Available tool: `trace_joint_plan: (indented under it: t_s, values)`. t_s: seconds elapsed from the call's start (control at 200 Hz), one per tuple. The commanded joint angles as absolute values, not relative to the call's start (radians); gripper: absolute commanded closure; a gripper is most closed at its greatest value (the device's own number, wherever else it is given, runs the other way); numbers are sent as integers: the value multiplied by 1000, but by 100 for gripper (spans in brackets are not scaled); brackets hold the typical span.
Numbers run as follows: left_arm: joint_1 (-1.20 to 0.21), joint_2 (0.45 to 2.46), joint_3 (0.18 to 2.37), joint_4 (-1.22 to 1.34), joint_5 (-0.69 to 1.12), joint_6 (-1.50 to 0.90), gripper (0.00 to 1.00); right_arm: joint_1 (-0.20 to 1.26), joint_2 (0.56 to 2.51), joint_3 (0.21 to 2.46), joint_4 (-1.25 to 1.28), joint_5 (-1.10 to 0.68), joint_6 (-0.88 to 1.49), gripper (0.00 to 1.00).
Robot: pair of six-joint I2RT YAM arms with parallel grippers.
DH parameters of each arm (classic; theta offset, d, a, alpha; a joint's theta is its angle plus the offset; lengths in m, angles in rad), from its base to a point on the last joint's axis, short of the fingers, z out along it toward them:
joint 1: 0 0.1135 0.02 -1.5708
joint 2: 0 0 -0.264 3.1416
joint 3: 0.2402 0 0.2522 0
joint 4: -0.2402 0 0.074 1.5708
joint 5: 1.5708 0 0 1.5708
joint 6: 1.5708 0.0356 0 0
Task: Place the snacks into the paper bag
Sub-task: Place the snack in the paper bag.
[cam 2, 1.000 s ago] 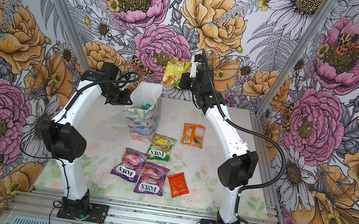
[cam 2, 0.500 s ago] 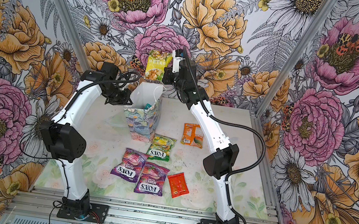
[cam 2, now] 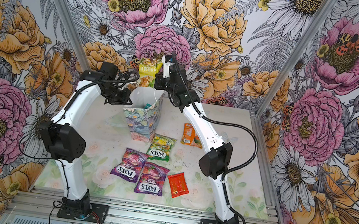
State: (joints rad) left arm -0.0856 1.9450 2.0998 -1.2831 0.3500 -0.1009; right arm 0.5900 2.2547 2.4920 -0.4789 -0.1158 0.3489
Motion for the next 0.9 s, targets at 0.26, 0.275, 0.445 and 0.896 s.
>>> trace_joint_plan:
  t_s: [0.26, 0.275, 0.445, 0.896]
  values:
    - [-74, 1898, 2095, -1284, 391, -93, 100, 595, 2130, 2337, -470, -22, 343, 100]
    - [-75, 1898, 2095, -1284, 390, -94, 100, 597, 2127, 2334, -471, -20, 343, 100]
    - [-75, 1898, 2097, -1284, 390, -94, 100, 595, 2117, 2334, -469, 3, 337, 100]
    - [-75, 1895, 2096, -1285, 391, -94, 100, 606, 2173, 2394, -475, -22, 342, 100]
